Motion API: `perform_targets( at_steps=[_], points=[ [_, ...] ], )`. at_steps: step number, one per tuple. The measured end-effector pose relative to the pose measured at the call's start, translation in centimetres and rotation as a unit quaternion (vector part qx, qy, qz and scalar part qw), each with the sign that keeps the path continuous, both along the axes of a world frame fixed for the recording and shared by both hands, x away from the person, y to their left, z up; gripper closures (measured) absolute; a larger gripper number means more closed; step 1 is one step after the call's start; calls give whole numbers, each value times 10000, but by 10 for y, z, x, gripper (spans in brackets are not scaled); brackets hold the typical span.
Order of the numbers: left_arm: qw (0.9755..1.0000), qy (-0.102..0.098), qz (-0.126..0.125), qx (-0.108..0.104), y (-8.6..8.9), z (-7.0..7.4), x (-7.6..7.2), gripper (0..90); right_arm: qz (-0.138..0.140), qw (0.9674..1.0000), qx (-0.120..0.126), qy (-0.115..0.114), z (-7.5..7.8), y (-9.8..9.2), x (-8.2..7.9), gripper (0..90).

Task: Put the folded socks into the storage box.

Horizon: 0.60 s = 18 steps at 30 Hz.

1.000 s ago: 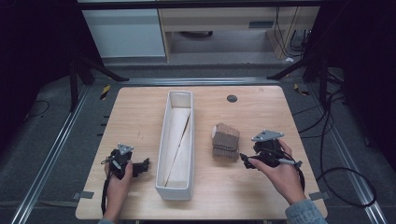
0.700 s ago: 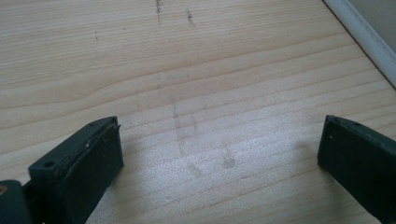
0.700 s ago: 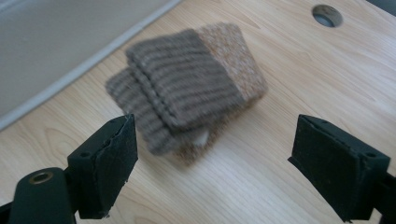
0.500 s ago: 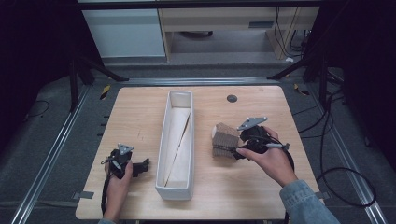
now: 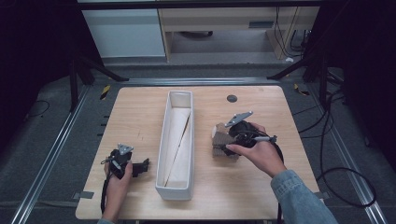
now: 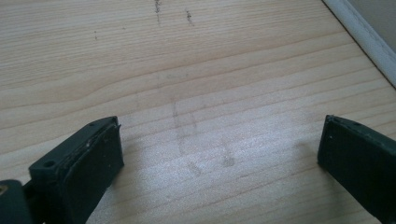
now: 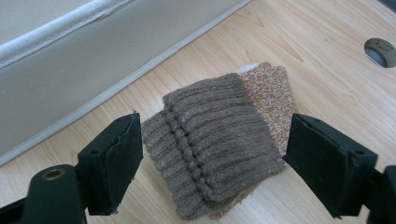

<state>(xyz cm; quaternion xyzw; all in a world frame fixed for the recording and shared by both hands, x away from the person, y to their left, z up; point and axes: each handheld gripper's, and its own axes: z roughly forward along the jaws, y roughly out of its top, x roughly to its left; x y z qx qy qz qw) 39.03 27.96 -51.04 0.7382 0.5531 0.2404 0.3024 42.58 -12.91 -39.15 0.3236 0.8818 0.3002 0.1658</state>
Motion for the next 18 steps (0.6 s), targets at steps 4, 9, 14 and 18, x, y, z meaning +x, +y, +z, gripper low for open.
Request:
perform_targets(
  at_steps=[4, 9, 14, 18],
  points=[
    [10000, -1, -7, -2, 0, 0, 0, 0, 48, 10000, -7, 40, -2, 2, 2, 214],
    [10000, 0, -12, -1, 0, 0, 0, 0, 123, 9999, -33, 75, -4, 4, 5, 250],
    [10000, 0, -13, -2, 0, 0, 0, 0, 257, 9995, -118, 156, -4, 9, 8, 283],
    [10000, 1, -15, 1, 0, 0, 0, 0, 314, 9992, -167, 188, -5, 11, 8, 273]
  ],
)
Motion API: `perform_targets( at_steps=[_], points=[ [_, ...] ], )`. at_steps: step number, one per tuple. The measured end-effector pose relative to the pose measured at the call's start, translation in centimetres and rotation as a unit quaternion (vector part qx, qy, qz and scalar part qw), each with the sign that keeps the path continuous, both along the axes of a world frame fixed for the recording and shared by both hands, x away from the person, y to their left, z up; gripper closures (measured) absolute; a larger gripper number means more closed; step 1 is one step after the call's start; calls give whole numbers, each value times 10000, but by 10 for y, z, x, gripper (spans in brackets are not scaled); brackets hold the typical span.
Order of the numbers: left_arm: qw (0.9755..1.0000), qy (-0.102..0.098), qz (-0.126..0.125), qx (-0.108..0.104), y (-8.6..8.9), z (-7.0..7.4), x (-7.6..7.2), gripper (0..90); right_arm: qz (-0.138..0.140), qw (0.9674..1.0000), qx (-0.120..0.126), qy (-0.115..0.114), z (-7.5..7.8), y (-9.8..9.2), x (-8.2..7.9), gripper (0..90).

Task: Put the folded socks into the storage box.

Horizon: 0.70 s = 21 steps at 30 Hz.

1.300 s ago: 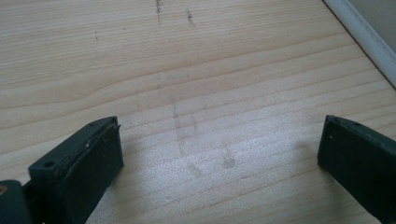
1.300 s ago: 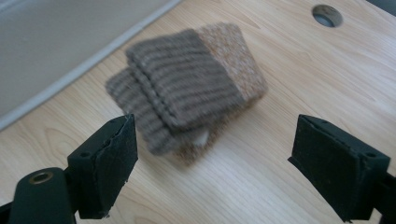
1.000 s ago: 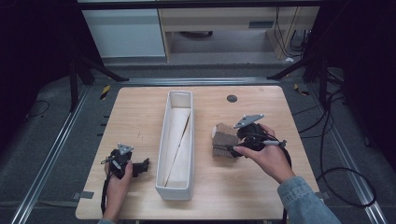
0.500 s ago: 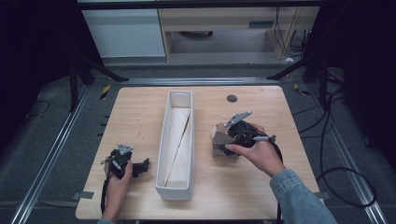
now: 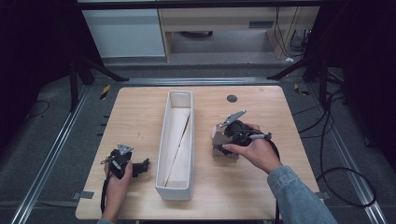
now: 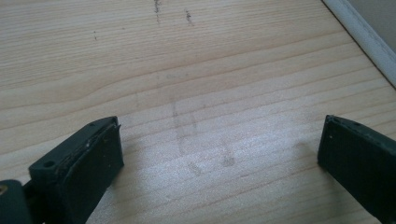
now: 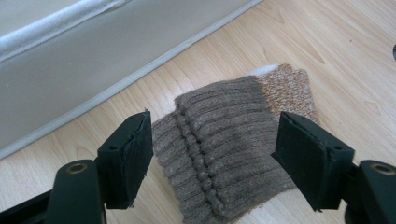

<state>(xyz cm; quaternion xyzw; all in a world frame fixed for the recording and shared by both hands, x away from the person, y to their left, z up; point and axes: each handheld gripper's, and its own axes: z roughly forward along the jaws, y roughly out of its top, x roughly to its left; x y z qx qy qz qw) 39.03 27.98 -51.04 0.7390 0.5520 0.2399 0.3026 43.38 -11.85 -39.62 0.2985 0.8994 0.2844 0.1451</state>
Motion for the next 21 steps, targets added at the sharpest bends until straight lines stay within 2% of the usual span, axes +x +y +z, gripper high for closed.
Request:
perform_targets(
  at_steps=[6, 11, 15, 21],
  points=[
    [10000, 10, -13, 8, 0, 0, 0, 0, 120, 9998, -123, 42, -5, 2, -1, 226],
    [10000, 6, -17, 6, 0, 0, 0, 0, 179, 9997, -136, 19, -7, 2, -1, 232],
    [10000, 7, -24, 6, 0, 0, 0, 0, 262, 9994, -242, 17, -13, 3, -1, 234],
    [10000, 10, -24, 10, 0, 0, 0, 0, 337, 9992, -231, 39, -18, 4, -2, 240]
  ],
)
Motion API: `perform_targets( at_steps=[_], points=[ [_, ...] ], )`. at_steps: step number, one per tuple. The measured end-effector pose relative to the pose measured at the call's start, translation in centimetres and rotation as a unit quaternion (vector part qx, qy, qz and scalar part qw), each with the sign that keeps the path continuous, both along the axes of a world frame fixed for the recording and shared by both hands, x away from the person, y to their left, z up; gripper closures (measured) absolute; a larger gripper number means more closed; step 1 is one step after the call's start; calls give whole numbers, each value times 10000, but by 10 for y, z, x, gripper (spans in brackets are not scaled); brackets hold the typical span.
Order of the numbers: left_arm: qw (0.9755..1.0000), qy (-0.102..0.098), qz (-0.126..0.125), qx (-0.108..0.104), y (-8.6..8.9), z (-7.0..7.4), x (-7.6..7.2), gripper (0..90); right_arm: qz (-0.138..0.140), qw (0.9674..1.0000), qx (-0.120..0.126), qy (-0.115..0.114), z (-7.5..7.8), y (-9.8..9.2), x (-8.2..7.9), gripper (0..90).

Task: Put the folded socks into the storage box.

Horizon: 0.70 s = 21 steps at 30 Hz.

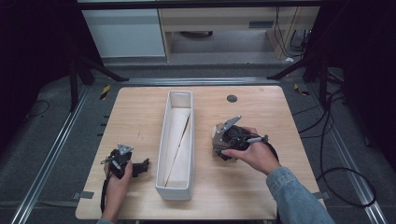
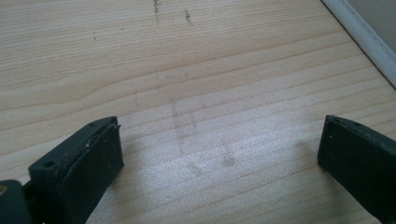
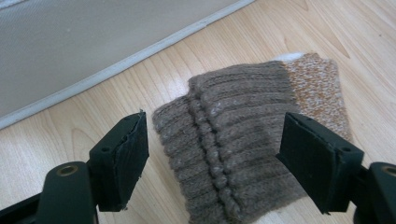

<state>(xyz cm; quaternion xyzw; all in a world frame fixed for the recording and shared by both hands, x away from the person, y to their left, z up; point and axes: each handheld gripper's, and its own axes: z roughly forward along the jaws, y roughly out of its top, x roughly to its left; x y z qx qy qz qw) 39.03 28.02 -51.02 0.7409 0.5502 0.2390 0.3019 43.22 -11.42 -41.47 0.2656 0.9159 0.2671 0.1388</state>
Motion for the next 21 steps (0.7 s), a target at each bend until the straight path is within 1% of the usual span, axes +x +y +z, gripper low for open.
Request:
perform_targets(
  at_steps=[1, 2, 5, 7, 10, 12, 14, 16, 18, 21],
  points=[
    [10000, 0, 1, -1, 0, 0, 0, 0, 58, 10000, -52, 24, -2, 1, -1, 236],
    [10000, 0, 1, -1, 0, 0, 0, 0, 58, 10000, -52, 24, -2, 1, -1, 236],
    [10000, -1, -1, 0, 0, 0, 0, 0, 106, 9999, -111, 72, -11, 2, -1, 224],
    [10000, 0, -2, 0, 0, 0, 0, 0, 106, 9998, -121, 63, -16, 2, -1, 211],
    [10000, -1, -3, 0, 0, 0, 0, 0, 149, 9998, -141, 25, -19, 2, -2, 196],
    [10000, 0, -2, -1, 0, 0, 0, 0, 199, 9995, -228, -8, -23, 2, -2, 186],
    [10000, 0, -3, -1, 0, 0, 0, 0, 204, 9993, -291, -64, -27, 2, -3, 170],
    [10000, -2, -6, -1, 0, 0, 0, 0, 213, 9990, -369, -151, -31, 3, -3, 176],
    [10000, -2, -6, 1, 0, 0, 0, 0, 183, 9983, -493, -254, -35, 4, -4, 176],
    [10000, -4, -4, 1, 0, 0, 0, 0, 218, 9960, -748, -430, -40, 5, -5, 177]
  ],
)
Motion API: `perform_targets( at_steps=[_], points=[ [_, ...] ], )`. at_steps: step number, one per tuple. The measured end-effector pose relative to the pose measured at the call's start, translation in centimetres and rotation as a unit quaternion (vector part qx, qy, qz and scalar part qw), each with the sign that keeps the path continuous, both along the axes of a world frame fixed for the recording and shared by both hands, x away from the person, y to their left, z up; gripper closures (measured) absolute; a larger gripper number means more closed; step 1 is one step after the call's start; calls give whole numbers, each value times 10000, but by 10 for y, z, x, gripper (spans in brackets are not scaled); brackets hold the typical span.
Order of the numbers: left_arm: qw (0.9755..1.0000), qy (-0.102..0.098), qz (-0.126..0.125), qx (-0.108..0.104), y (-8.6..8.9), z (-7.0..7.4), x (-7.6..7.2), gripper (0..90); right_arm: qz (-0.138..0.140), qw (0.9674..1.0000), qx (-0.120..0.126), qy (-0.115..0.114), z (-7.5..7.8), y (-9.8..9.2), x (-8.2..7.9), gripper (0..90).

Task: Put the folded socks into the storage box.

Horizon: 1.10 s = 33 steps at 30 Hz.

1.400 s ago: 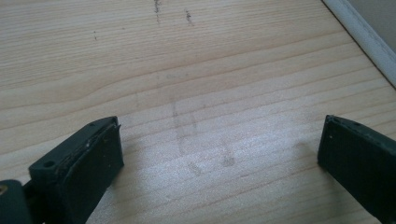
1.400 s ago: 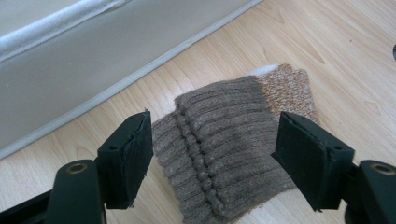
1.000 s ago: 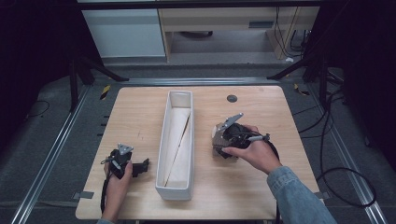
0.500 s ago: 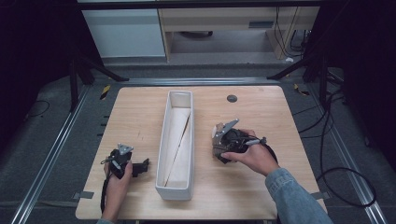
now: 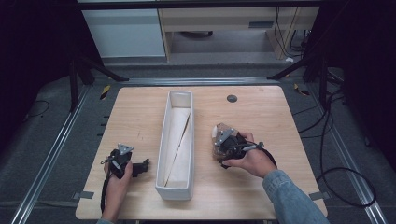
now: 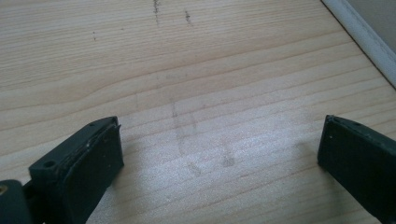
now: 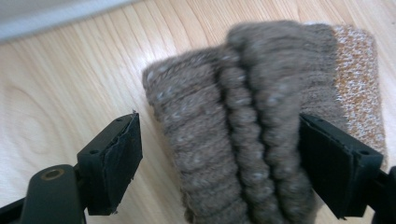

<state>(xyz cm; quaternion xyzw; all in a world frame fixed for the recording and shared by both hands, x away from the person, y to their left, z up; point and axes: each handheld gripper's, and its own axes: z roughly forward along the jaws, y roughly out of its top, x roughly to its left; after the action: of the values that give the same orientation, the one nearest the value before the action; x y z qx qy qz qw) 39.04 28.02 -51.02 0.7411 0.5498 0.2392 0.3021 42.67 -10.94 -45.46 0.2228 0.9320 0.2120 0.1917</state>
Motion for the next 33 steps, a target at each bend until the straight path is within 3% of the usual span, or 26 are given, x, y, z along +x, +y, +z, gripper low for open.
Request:
perform_targets(
  at_steps=[4, 8, 12, 16, 20, 26, 33],
  points=[
    [10000, 1, -2, 0, 0, 0, 0, 0, 24, 9996, -206, -181, -4, 1, 0, 201],
    [10000, 0, -1, -1, 0, 0, 0, 0, -15, 9992, -248, -312, -3, -2, 1, 286],
    [10000, -8, 9, -13, 0, 0, 0, 0, -6, 9990, -260, -354, -4, -3, 1, 322],
    [10000, -9, 10, -14, 0, 0, 0, 0, 22, 9987, -292, -419, 1, -5, 2, 443],
    [10000, -10, 11, -16, 0, 0, 0, 0, 25, 9989, -257, -385, 6, -7, 2, 500],
    [10000, -9, 7, -17, 0, 0, 0, 0, -216, 9991, 232, -282, 24, -18, 3, 552],
    [10000, -4, 0, -11, 0, 0, 0, 0, -274, 9973, 671, -125, 51, -21, -2, 559]
  ],
)
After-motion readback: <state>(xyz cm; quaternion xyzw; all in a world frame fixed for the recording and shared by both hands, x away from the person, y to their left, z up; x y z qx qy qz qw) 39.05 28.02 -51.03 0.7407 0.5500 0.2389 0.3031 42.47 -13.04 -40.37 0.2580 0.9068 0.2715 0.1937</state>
